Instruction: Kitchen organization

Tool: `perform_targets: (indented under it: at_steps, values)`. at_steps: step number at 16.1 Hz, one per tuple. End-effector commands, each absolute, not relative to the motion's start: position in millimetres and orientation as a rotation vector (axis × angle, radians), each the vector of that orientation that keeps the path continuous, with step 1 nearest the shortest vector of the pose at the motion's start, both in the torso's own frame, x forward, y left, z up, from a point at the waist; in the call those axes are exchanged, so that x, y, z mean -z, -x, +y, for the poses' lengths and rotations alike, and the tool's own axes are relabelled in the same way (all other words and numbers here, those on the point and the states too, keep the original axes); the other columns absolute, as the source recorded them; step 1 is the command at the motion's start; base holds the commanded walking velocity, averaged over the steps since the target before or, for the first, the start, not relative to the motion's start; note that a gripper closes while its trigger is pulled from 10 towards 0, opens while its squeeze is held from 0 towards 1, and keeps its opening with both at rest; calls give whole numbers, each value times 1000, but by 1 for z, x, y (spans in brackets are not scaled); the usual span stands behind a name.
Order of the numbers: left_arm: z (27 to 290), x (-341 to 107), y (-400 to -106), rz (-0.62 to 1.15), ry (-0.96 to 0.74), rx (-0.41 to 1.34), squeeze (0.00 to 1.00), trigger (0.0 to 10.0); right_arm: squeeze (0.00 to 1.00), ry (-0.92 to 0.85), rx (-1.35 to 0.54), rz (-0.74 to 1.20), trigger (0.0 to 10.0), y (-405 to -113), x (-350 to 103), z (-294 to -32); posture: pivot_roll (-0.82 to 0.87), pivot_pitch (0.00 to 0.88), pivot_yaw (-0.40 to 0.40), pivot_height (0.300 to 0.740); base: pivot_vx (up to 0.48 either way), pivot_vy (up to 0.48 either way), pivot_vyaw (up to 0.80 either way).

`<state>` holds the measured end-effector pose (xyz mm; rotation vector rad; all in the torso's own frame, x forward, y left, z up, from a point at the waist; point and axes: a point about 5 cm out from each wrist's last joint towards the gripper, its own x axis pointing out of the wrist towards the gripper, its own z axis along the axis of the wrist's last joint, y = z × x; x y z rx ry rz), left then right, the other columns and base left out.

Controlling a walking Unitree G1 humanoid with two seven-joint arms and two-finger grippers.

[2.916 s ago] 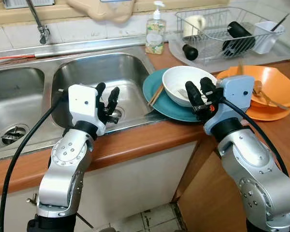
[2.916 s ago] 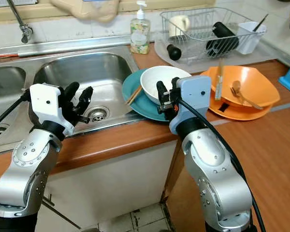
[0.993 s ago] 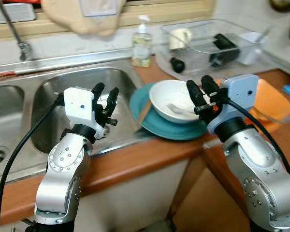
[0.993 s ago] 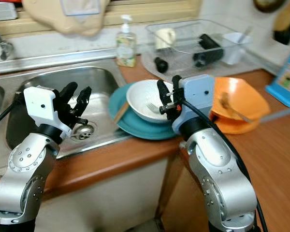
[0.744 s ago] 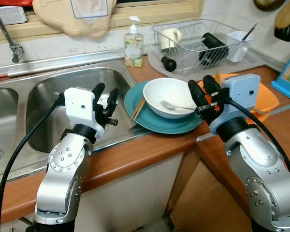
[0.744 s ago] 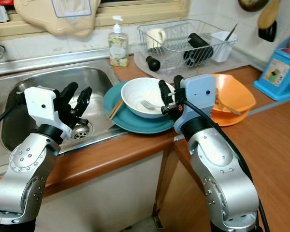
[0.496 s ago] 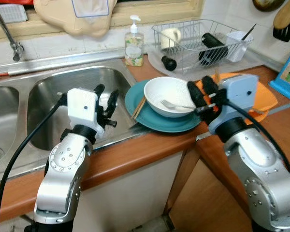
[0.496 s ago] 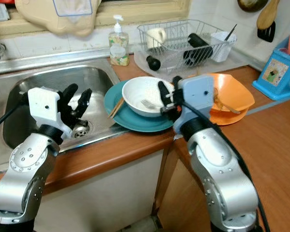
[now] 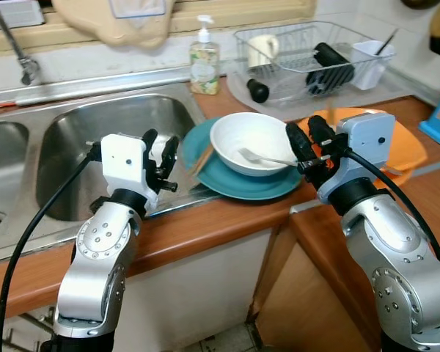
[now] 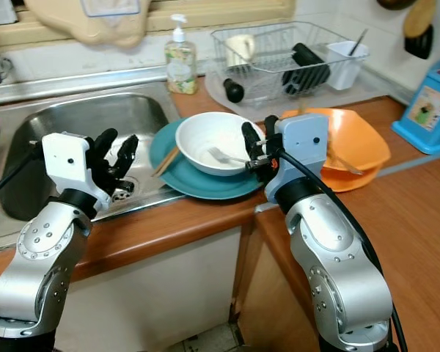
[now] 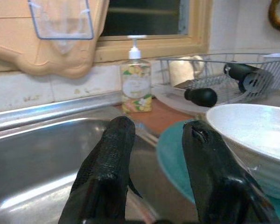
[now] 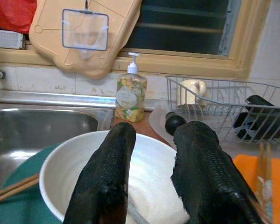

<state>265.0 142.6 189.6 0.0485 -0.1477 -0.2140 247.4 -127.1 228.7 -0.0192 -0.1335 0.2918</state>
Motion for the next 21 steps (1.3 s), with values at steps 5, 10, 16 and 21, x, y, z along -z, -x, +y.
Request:
perform_targets:
  at_steps: [5,10,16,21]
  values:
    - [142,-191,-269,-138,-52,303,0,10000,1000,-33,-294,-143,10000,-253,-234,-144,-122,0,27,740,0,0,0]
    - [149,-194,-267,-141,-84,450,0,10000,1000,-25,-468,-113,10000,-247,-236,-167,-123,0,26,740,0,0,0]
    - [162,-189,-257,-92,-83,591,0,10000,1000,9,-607,-44,10000,-231,-225,-155,-117,0,41,740,0,0,0]
    - [160,-186,-251,-61,-80,655,1000,10000,0,-49,-527,27,10000,-237,-210,-155,-94,0,38,740,0,0,0]
